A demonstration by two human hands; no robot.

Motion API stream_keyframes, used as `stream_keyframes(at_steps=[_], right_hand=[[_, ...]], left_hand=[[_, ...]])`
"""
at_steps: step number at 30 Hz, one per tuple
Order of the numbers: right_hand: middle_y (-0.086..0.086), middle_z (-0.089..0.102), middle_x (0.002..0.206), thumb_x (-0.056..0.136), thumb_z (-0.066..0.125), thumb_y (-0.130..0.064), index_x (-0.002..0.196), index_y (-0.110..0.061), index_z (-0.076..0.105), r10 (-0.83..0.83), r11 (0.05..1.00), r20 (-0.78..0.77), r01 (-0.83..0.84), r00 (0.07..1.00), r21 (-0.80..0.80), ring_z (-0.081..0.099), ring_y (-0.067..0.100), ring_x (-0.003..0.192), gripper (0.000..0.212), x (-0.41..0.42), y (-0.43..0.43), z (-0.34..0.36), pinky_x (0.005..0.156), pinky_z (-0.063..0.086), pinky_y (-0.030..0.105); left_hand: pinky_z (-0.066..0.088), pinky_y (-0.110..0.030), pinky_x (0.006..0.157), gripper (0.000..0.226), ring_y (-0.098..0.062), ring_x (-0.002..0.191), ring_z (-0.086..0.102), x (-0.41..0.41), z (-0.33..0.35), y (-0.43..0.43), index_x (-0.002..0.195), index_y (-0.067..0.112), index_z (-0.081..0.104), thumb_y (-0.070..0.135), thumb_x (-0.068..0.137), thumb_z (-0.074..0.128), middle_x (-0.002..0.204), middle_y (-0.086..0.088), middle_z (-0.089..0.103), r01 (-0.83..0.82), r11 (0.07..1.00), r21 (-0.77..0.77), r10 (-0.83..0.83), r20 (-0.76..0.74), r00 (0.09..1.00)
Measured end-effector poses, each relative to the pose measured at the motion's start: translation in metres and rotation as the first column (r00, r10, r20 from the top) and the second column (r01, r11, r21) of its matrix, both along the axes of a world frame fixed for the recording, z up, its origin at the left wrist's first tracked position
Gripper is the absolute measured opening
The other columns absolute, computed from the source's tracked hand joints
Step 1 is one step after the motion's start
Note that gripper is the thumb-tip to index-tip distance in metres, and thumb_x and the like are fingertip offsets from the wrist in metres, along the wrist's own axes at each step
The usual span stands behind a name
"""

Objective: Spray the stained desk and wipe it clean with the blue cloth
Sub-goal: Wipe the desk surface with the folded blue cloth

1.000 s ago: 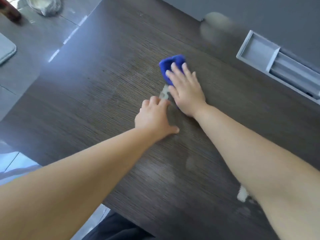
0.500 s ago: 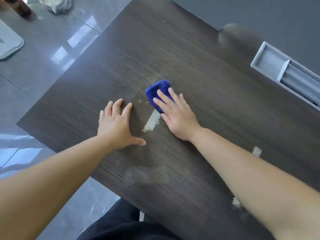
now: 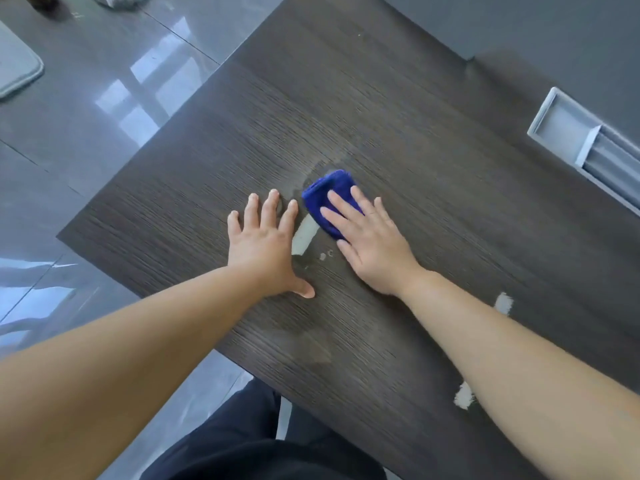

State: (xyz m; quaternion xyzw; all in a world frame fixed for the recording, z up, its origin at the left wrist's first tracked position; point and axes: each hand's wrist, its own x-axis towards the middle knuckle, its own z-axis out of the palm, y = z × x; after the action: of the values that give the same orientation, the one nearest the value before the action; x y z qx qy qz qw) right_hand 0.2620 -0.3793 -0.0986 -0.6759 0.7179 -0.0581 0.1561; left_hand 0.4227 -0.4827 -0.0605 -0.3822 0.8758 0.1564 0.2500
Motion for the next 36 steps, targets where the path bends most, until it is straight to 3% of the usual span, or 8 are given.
stream_keyframes(at_steps=[2,9,17,20,24,29,32,36], right_hand=[[-0.008,0.019,0.154,0.092,0.027,-0.036,0.144,-0.023,0.034,0.090,0.996,-0.008,-0.090,0.996,0.022,0.009,0.021,0.144,0.054,-0.037,-0.004,0.005,0.113,0.005,0.052],[-0.002,0.004,0.159,0.099,0.033,-0.035,0.150,-0.021,0.015,-0.651,0.757,-0.096,0.653,0.753,-0.007,-0.001,0.028,0.145,0.056,-0.014,-0.089,-0.002,0.115,0.006,0.052],[0.001,0.031,0.152,0.093,0.033,-0.034,0.141,-0.020,0.039,0.111,0.993,-0.095,-0.114,0.989,-0.025,0.023,0.029,0.141,0.051,0.029,0.036,0.002,0.109,0.013,0.056],[-0.001,0.022,0.156,0.096,0.036,-0.028,0.145,-0.022,0.032,-0.225,0.974,-0.081,0.227,0.971,0.015,0.013,0.027,0.144,0.050,0.001,0.026,0.003,0.111,0.013,0.062],[-0.001,0.009,0.159,0.098,0.036,-0.034,0.149,-0.020,0.019,-0.697,0.715,-0.117,0.699,0.708,-0.030,0.004,0.029,0.145,0.056,0.057,-0.028,-0.002,0.114,0.010,0.053],[0.005,0.035,0.151,0.092,0.035,-0.035,0.141,-0.018,0.041,-0.110,0.990,-0.067,0.103,0.992,-0.096,0.027,0.036,0.139,0.053,0.132,0.024,-0.009,0.109,0.023,0.055],[-0.001,0.036,0.149,0.093,0.038,-0.031,0.139,-0.027,0.038,0.192,0.977,-0.056,-0.196,0.980,-0.086,0.024,0.026,0.140,0.046,0.086,0.073,-0.005,0.113,0.013,0.049],[0.004,0.031,0.152,0.093,0.038,-0.027,0.143,-0.021,0.036,-0.215,0.975,-0.055,0.210,0.975,-0.073,0.021,0.033,0.141,0.050,0.042,0.041,-0.004,0.109,0.019,0.062]], left_hand=[[0.001,-0.051,0.117,0.139,-0.033,0.144,-0.013,0.005,0.000,-0.002,0.150,0.025,-0.008,0.075,0.048,0.072,0.157,-0.006,-0.013,0.005,1.000,0.015,-0.005,-0.030,1.000],[0.009,-0.040,0.117,0.102,-0.028,0.144,-0.002,0.020,0.006,-0.010,0.150,0.022,0.010,0.053,0.073,0.069,0.157,-0.004,0.002,-0.147,0.983,0.110,0.173,-0.294,0.940],[0.015,-0.037,0.114,0.067,-0.033,0.138,0.013,0.070,0.015,0.007,0.143,0.015,0.034,0.023,0.081,0.058,0.150,-0.010,0.023,-0.121,0.993,-0.015,0.108,-0.350,0.931],[0.022,-0.041,0.111,0.064,-0.037,0.134,0.024,0.083,0.010,0.020,0.140,0.011,0.041,0.026,0.078,0.050,0.146,-0.015,0.033,-0.103,0.994,-0.025,0.088,-0.350,0.933],[0.016,-0.037,0.113,0.067,-0.033,0.136,0.020,0.097,0.005,0.027,0.143,0.013,0.034,0.022,0.081,0.058,0.149,-0.010,0.027,-0.135,0.991,-0.010,0.126,-0.311,0.942],[0.027,-0.042,0.109,0.068,-0.039,0.127,0.034,0.119,0.001,0.024,0.133,0.006,0.049,0.028,0.069,0.047,0.138,-0.017,0.043,-0.175,0.982,-0.065,0.144,-0.330,0.933],[0.017,-0.040,0.114,0.077,-0.036,0.135,0.023,0.127,0.000,0.021,0.138,0.011,0.043,0.035,0.065,0.041,0.145,-0.013,0.034,-0.132,0.991,-0.035,0.119,-0.250,0.961],[0.012,-0.038,0.116,0.081,-0.032,0.138,0.014,0.132,0.002,0.013,0.145,0.019,0.030,0.044,0.069,0.040,0.151,-0.008,0.022,-0.085,0.996,0.002,0.084,-0.206,0.975]])
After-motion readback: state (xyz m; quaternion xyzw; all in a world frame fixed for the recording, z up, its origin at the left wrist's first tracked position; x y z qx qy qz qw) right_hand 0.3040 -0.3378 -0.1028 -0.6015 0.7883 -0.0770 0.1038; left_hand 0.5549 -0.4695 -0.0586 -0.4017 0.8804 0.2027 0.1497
